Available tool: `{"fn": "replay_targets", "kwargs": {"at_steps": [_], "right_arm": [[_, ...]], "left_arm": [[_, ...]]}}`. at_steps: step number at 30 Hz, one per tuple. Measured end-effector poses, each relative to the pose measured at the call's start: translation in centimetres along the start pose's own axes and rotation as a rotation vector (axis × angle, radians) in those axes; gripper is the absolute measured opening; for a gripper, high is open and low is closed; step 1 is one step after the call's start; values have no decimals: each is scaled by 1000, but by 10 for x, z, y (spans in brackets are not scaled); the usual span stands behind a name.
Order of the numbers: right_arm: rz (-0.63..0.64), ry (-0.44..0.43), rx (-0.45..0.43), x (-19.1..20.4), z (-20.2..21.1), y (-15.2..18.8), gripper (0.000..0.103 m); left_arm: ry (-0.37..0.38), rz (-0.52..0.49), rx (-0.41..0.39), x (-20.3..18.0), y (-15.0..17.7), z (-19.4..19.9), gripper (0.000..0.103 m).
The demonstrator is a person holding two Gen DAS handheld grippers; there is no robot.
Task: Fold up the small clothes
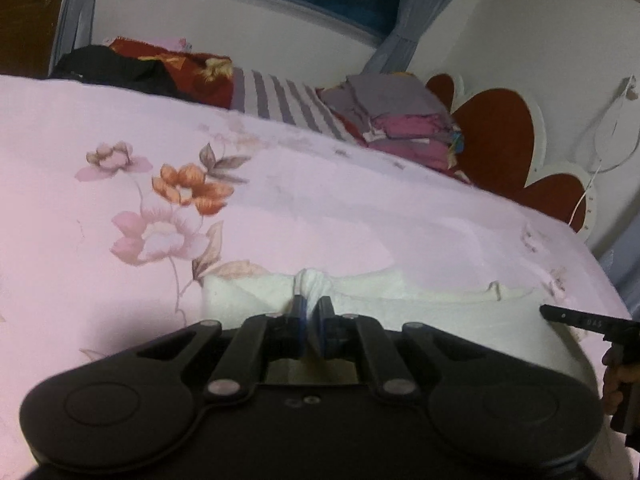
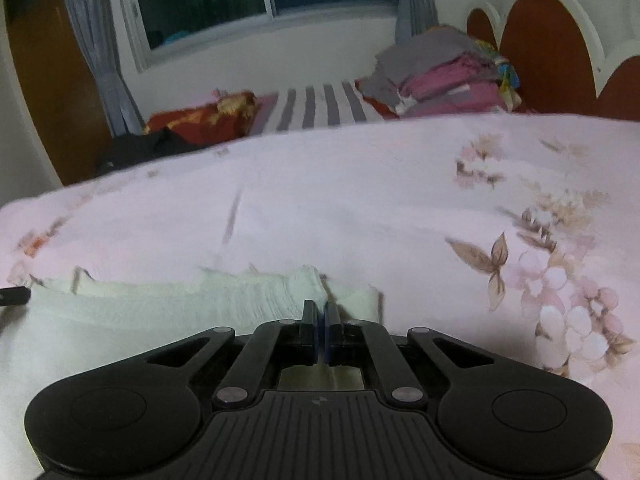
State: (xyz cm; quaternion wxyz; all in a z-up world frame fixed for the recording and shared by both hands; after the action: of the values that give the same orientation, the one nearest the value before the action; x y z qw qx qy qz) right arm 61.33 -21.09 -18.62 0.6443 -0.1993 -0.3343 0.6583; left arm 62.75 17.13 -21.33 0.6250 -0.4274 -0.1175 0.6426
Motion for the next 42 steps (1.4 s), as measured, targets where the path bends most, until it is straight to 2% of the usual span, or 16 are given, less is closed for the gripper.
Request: {"fn": "replay_targets", "kwargs": {"at_steps": [3, 4, 5, 6, 9, 11, 12, 17, 20, 23, 25, 31, 33, 34, 37, 42], "right_arm": [[-4, 21, -6, 0, 0, 0, 6], [-8, 39, -12, 0, 4, -2, 17], [-11, 72, -36, 0, 10, -4, 46], [-13, 92, -70, 1, 19, -5, 53], [1, 11, -75, 26, 33, -2, 48], [101, -84, -56, 65, 36, 8, 18], [155, -110, -42, 83, 36, 14, 12], [288, -237, 7, 137, 32, 40, 10], [271, -214, -1, 121, 28, 40, 10], [53, 37, -6, 45, 17, 23, 0], [-55, 34, 9, 15, 15, 19, 0], [29, 8, -7, 46, 37, 22, 2], [93, -46, 5, 73, 44, 39, 35], [118, -60, -3, 84, 49, 46, 41], [182, -143, -13, 109, 58, 66, 41], [298, -115, -20, 109, 56, 79, 40]], "left_arm": [[-46, -22, -20, -2, -1, 5, 29], [-73, -36, -41, -4, -2, 13, 32], [-85, -58, -62, -8, -2, 21, 33], [-87, -76, -82, -16, -3, 29, 33], [-11, -118, -86, -54, 5, 41, 33], [46, -149, -56, -84, 17, 35, 33], [75, -162, -31, -96, 23, 29, 34], [46, -223, 15, -110, 44, 5, 33], [-17, -243, 12, -94, 43, -4, 32], [-46, -194, -4, -72, 31, -4, 26], [-59, -193, -10, -69, 28, -3, 27], [-81, -228, -65, -102, 36, 24, 44], [-43, -248, -80, -119, 49, 36, 44], [-26, -242, -80, -125, 55, 38, 44], [2, -232, -51, -135, 74, 36, 44], [-30, -230, -42, -113, 84, 32, 43]]}}
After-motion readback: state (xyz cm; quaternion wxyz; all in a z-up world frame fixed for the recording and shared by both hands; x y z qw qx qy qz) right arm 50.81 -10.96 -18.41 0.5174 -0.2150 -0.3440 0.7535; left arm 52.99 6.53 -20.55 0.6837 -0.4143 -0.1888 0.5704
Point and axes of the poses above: each gripper's, at about its wrist camera, not at the fingertips, and z roughly against the way its jaws point, x to its left, y to its underside, the point moved 8 cm from there along -z, roughly the way its jaws point, and after that the axes turned 4 degrees about y, right-handed, at the moved point
